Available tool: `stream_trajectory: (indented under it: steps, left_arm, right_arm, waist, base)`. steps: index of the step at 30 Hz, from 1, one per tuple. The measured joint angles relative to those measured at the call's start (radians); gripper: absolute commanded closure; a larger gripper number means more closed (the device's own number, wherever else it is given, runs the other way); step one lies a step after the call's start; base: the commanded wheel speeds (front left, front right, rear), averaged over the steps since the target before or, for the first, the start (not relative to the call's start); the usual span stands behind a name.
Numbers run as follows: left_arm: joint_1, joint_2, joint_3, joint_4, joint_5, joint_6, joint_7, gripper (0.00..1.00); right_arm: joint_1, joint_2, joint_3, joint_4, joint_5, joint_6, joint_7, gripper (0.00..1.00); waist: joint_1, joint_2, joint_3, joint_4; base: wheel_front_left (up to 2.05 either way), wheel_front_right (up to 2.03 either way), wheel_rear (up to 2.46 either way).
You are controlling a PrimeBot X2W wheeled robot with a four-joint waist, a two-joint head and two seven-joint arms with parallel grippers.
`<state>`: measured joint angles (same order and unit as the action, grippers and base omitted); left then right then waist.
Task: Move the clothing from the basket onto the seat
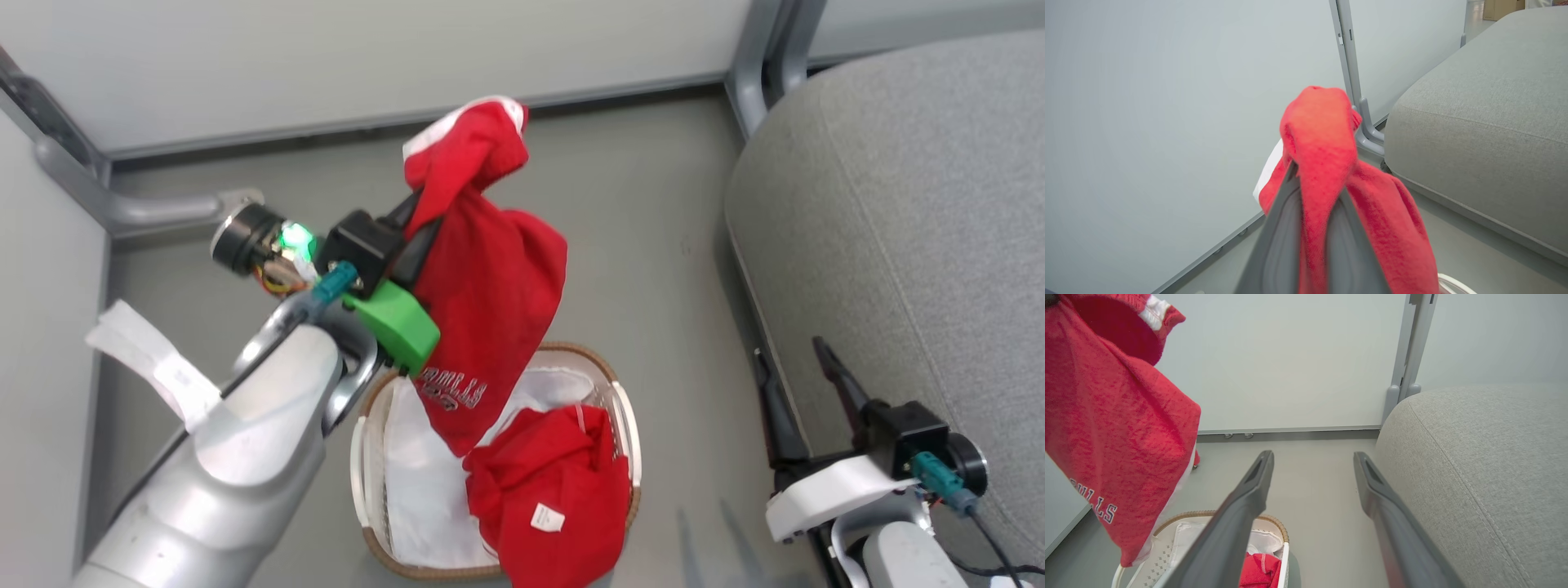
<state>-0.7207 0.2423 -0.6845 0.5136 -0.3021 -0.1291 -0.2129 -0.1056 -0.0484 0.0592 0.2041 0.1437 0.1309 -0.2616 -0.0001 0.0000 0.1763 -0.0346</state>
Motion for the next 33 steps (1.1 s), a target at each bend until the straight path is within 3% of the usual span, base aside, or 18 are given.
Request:
stream_trajectory:
  steps: [10, 17, 22, 31, 33]
  left_arm:
    - [-0.160, 0.060, -0.056, -0.093, -0.057, 0.000, 0.037, 1.00]
    - [-0.195, 0.060, -0.069, -0.109, -0.066, 0.000, 0.038, 1.00]
    - [-0.204, 0.059, -0.086, -0.131, -0.068, 0.000, 0.030, 1.00]
    - [-0.206, 0.064, -0.122, -0.212, -0.065, -0.001, 0.028, 1.00]
    - [-0.206, 0.064, -0.128, -0.225, -0.065, -0.002, 0.032, 1.00]
  right_arm:
    - [-0.007, 0.000, 0.102, -0.007, 0.001, 0.000, 0.000, 0.00]
    - [-0.081, 0.001, 0.243, 0.009, 0.117, 0.000, 0.000, 0.00]
    - [-0.176, 0.000, 0.340, 0.088, 0.166, 0.000, 0.000, 0.00]
    - [-0.336, -0.100, 0.442, 0.193, 0.310, 0.000, 0.000, 0.00]
    - [-0.367, -0.130, 0.509, 0.208, 0.345, 0.000, 0.000, 0.00]
  waist:
    - [0.0000, 0.0000, -0.133, 0.017]
    - [0.0000, 0.0000, -0.159, 0.019]
    - [0.0000, 0.0000, -0.165, 0.024]
    - [0.0000, 0.0000, -0.168, 0.045]
    - [0.0000, 0.0000, -0.168, 0.051]
  base:
    - [0.00, 0.00, 0.00]
    - [0.00, 0.00, 0.00]
    - [0.00, 0.00, 0.00]
    - [0.00, 0.00, 0.00]
    - [0.00, 0.00, 0.00]
